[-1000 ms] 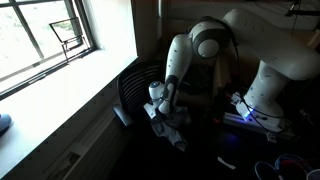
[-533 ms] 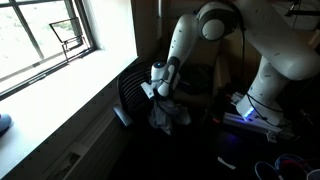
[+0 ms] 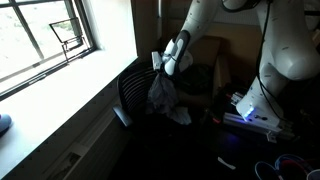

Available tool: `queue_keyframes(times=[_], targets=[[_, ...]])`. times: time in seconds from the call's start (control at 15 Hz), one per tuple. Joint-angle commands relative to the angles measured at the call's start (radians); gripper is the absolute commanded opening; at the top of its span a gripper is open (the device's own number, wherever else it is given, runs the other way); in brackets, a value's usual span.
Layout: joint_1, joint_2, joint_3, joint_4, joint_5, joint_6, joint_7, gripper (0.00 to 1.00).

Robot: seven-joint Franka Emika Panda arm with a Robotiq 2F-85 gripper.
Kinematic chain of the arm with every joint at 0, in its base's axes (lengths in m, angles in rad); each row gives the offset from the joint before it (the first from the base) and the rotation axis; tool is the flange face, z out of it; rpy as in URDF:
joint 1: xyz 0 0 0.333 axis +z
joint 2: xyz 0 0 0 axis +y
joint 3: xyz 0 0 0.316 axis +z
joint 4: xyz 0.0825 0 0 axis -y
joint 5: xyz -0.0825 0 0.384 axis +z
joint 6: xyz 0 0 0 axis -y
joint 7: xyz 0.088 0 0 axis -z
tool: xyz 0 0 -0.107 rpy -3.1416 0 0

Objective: Put the shirt on the black chair onto the brown chair

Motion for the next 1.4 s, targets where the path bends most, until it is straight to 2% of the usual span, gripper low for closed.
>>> queue_keyframes(times=[0.0,0.07,0.2,0.33,0.4,0.53,0.73,0.8,0.87,1.0,1.07,1.13,1.2,1.27,1.33], targets=[[-0.06,-0.235,0.018,-0.182,0.001,0.117,-0.208,0.0],[-0.009,-0.083,-0.016,-0.074,0.012,0.099,-0.086,0.0],[-0.03,-0.172,-0.009,-0.13,0.011,0.096,-0.165,0.0],[-0.037,-0.213,-0.005,-0.157,0.01,0.096,-0.187,0.0],[0.09,-0.203,-0.152,-0.09,0.088,0.092,-0.22,0.0],[0.037,-0.278,-0.199,-0.104,0.104,0.083,-0.211,0.0],[0.07,-0.328,-0.346,-0.064,0.177,0.019,-0.204,0.0],[-0.125,-0.473,-0.182,-0.071,-0.067,-0.007,-0.226,0.0],[-0.164,-0.504,-0.176,-0.056,-0.123,-0.035,-0.213,0.0],[-0.318,-0.617,-0.045,-0.046,-0.293,-0.113,-0.147,0.0],[-0.386,-0.682,0.03,-0.054,-0.333,-0.149,-0.147,0.0],[-0.366,-0.749,0.051,-0.067,-0.222,-0.189,-0.273,0.0],[-0.397,-0.817,0.087,-0.079,-0.228,-0.232,-0.3,0.0],[-0.423,-0.713,-0.042,0.0,-0.256,-0.183,-0.201,0.0],[-0.436,-0.735,0.104,-0.03,-0.156,-0.194,-0.294,0.0]])
